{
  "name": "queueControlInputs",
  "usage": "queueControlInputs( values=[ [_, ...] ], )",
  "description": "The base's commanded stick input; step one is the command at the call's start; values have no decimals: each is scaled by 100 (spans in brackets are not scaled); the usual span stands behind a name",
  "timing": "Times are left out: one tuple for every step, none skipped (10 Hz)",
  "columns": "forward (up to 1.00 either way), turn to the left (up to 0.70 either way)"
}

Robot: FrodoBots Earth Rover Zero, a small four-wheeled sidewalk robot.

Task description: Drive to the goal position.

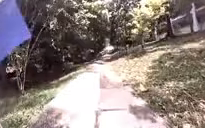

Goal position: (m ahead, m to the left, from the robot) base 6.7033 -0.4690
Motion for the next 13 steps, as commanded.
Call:
queueControlInputs(
  values=[
    [50,0],
    [50,30],
    [50,41],
    [50,28],
    [50,15],
    [50,2],
    [50,0],
    [50,0],
    [50,0],
    [50,0],
    [50,0],
    [50,0],
    [50,0]
  ],
)
